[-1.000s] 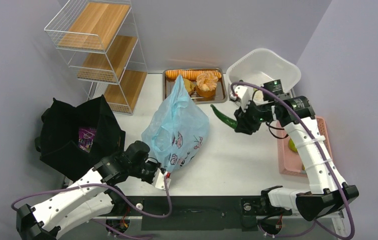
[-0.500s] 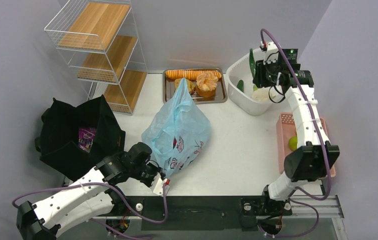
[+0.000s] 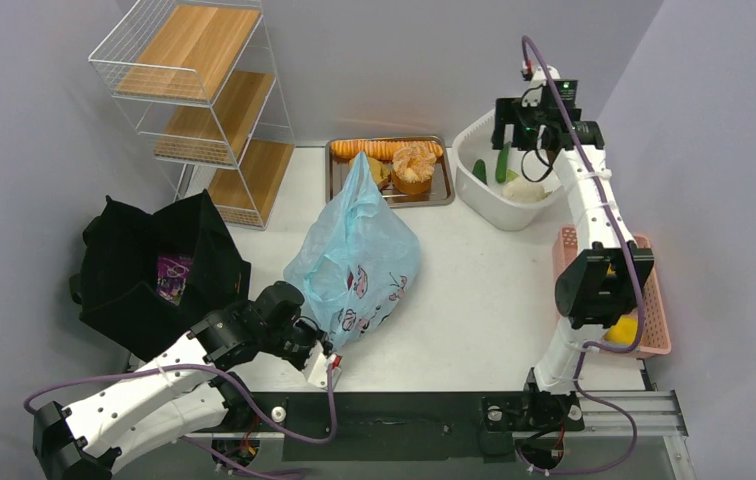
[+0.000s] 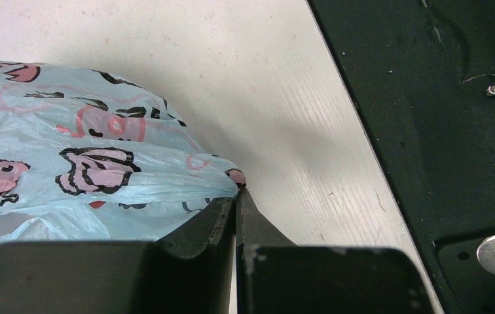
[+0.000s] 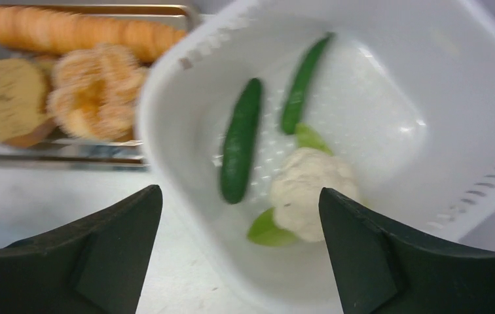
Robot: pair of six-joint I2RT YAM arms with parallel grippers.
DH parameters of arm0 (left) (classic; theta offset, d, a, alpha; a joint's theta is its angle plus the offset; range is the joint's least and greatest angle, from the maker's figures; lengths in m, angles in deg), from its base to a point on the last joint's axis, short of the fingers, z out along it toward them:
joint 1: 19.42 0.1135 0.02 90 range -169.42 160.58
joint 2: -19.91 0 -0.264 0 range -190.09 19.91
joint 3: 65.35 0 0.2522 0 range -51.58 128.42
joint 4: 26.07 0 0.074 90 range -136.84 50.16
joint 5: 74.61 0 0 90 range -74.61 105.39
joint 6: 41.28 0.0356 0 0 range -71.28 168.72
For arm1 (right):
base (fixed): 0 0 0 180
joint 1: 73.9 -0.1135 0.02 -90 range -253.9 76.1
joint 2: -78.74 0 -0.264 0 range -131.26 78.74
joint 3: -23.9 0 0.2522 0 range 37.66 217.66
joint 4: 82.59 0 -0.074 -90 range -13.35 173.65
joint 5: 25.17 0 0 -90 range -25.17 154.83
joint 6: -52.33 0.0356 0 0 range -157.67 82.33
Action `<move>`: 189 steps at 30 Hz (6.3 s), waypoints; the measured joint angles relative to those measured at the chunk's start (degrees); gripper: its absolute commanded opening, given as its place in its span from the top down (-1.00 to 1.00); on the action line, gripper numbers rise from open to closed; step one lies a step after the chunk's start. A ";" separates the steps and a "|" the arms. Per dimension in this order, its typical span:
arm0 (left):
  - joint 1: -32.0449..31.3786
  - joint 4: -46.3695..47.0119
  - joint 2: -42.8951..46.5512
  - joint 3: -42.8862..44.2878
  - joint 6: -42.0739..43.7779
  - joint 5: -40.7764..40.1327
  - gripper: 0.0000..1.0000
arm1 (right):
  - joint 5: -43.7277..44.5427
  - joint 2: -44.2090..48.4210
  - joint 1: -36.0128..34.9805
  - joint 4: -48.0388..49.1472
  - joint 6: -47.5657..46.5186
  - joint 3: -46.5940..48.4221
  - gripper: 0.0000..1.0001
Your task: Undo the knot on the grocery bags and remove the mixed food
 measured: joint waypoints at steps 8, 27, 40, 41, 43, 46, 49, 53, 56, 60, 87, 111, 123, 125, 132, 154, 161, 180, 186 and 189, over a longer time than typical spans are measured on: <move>-1.01 0.66 -0.11 0.00 0.02 -0.96 1.00 | -11.65 18.14 -24.68 0.31 4.24 -19.76 -0.71; -2.32 3.65 -0.79 -0.94 -0.48 -3.45 1.00 | -18.18 7.52 -39.60 3.08 10.73 -26.86 0.45; -2.58 3.78 5.60 -2.29 -11.30 -8.24 0.64 | -27.36 17.27 -32.61 -2.62 -1.97 -35.52 1.00; -2.58 3.76 7.10 -2.58 -12.28 -8.72 0.40 | -28.57 19.39 -31.43 -3.72 -3.89 -36.79 1.00; -2.58 2.73 9.49 -2.84 -14.99 -9.49 0.22 | -29.77 22.60 -29.97 -5.27 -7.76 -38.10 1.00; -2.62 1.77 10.14 -2.10 -21.16 -10.29 0.13 | -30.95 24.79 -29.24 -5.90 -12.11 -38.62 1.00; -2.62 0.09 6.29 4.15 -27.93 -9.84 0.13 | -31.82 24.37 -30.51 -5.92 -15.41 -38.93 1.00; -2.58 2.19 -0.26 15.98 -36.26 -8.76 0.21 | -32.24 24.24 -31.69 -5.60 -18.12 -41.51 1.00; -2.51 9.66 -3.80 20.37 -43.43 -7.61 0.39 | -32.44 25.00 -31.56 -3.50 -18.08 -45.51 1.00; -2.58 21.40 -8.44 17.75 -50.93 -6.23 0.69 | -32.92 27.56 -30.82 -0.83 -15.61 -50.66 1.00; 4.20 44.85 -22.51 3.65 -54.93 -13.05 0.71 | -37.59 36.02 -20.48 6.40 -4.79 -62.93 1.00; 11.47 51.67 -52.11 17.42 -63.47 -25.51 -0.30 | -41.11 36.61 -17.75 5.33 -0.28 -62.90 1.00; 5.29 46.71 -65.40 28.50 -60.39 -34.84 -0.39 | -42.40 32.92 -17.68 2.80 -0.52 -61.59 1.00; 5.11 45.59 -66.27 29.59 -60.43 -36.13 -0.27 | -42.60 32.89 -17.46 2.56 -0.68 -61.33 1.00; 5.03 43.01 -63.32 26.93 -60.17 -33.03 0.76 | -41.97 31.54 -16.31 1.90 -1.31 -60.63 1.00; 10.54 48.87 -19.34 10.01 -66.75 3.26 0.90 | -32.02 32.04 -18.05 6.97 3.74 -55.71 -0.44; 11.13 52.85 -21.29 10.05 -68.65 4.94 0.90 | -35.41 41.79 -18.40 8.98 7.28 -49.05 -0.56; 10.80 54.01 -23.63 13.94 -68.22 7.56 0.13 | -38.45 38.73 -26.53 26.73 27.56 -48.57 0.82; 13.07 50.73 -22.80 16.28 -67.78 4.74 -0.20 | -41.22 37.79 -20.24 29.00 32.00 -47.80 1.00; 17.09 45.53 -21.62 17.31 -66.51 2.69 -0.28 | -40.65 35.15 -12.63 29.51 32.96 -44.06 1.00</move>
